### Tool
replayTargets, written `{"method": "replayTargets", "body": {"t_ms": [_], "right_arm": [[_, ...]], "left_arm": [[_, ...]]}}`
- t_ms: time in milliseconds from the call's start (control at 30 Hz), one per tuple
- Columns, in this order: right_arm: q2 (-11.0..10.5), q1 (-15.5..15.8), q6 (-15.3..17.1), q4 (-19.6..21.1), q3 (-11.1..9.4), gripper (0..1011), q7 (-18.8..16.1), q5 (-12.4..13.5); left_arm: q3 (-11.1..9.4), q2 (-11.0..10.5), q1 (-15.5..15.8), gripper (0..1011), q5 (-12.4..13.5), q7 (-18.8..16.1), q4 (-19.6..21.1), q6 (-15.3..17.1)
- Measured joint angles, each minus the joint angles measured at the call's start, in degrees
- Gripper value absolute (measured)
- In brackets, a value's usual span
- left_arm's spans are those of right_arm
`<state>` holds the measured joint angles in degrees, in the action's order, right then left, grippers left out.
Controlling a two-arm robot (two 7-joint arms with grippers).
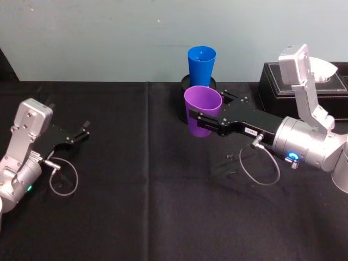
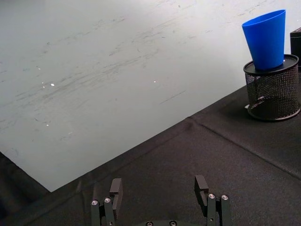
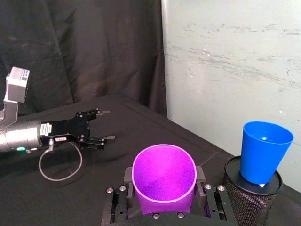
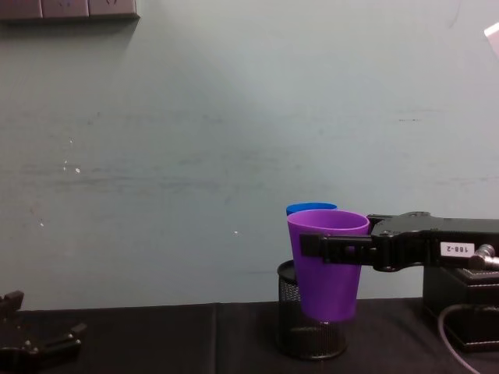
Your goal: Pick up one cup with a gripper and tap it against the other cup.
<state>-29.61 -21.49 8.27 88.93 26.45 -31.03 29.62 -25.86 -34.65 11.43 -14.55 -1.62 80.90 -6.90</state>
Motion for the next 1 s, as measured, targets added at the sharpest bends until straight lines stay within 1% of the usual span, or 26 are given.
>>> {"method": "replayTargets", "body": {"t_ms": [733,867,1000], "right_arm": [[0.0,0.0,0.0,0.0,0.0,741,0.0,0.0],[0.3,-0.4,0.0,-0.8,0.4,741,0.4,0.0],[1.1,-1.6,0.0,-2.4,0.8,741,0.9,0.0]], "left_arm": [[0.0,0.0,0.0,1005,0.0,0.0,0.0,0.0],[0.0,0.0,0.0,1005,0.0,0.0,0.0,0.0],[0.0,0.0,0.0,1005,0.0,0.0,0.0,0.0]]}}
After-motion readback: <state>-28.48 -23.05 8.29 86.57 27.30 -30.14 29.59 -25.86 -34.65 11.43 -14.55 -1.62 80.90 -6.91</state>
